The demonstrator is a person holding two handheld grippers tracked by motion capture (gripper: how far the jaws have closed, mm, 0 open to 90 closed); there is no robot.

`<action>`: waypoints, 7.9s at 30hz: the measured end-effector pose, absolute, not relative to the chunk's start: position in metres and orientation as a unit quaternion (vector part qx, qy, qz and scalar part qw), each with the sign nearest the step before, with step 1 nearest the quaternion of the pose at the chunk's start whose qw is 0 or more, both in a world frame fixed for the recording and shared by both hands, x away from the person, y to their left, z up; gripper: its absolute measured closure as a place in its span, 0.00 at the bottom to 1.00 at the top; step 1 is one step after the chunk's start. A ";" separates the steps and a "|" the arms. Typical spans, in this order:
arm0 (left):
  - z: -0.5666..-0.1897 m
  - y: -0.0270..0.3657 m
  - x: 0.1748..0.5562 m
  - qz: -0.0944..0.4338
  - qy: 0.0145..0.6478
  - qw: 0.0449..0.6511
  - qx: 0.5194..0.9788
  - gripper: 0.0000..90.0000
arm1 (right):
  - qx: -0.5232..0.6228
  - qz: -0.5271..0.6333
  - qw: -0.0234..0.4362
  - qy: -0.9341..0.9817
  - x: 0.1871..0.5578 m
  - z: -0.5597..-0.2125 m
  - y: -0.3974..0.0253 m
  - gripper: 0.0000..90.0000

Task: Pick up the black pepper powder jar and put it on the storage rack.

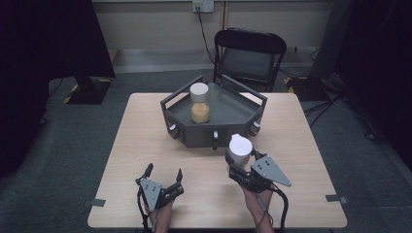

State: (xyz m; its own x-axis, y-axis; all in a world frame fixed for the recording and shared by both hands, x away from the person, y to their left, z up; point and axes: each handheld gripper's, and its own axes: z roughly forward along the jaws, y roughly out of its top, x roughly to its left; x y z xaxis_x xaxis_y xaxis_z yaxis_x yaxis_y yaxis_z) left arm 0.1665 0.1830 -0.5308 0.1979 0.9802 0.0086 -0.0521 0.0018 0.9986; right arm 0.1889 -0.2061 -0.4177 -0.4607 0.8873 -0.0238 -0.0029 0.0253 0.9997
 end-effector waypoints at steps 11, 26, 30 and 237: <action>-0.531 0.183 0.167 0.461 0.434 0.559 0.535 0.01 | 0.352 0.594 0.382 0.614 0.213 -0.400 -0.204 0.34; -0.531 0.183 0.166 0.461 0.434 0.559 0.535 0.01 | 0.361 0.594 0.379 0.610 0.248 -0.374 -0.201 0.34; -0.531 0.183 0.166 0.461 0.434 0.559 0.535 0.01 | 0.363 0.596 0.381 0.607 0.256 -0.368 -0.199 0.34; -0.531 0.184 0.166 0.460 0.432 0.560 0.536 0.02 | 0.405 0.597 0.442 0.534 0.252 -0.419 -0.171 0.00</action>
State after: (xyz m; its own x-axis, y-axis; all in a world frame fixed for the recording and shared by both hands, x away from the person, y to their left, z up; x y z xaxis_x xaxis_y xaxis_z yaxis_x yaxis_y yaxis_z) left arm 0.1662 0.1839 -0.5308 0.2024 0.9793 0.0097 -0.0518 0.0008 0.9987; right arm 0.2522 -0.1714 -0.4188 -0.2819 0.9594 0.0122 -0.0951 -0.0406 0.9946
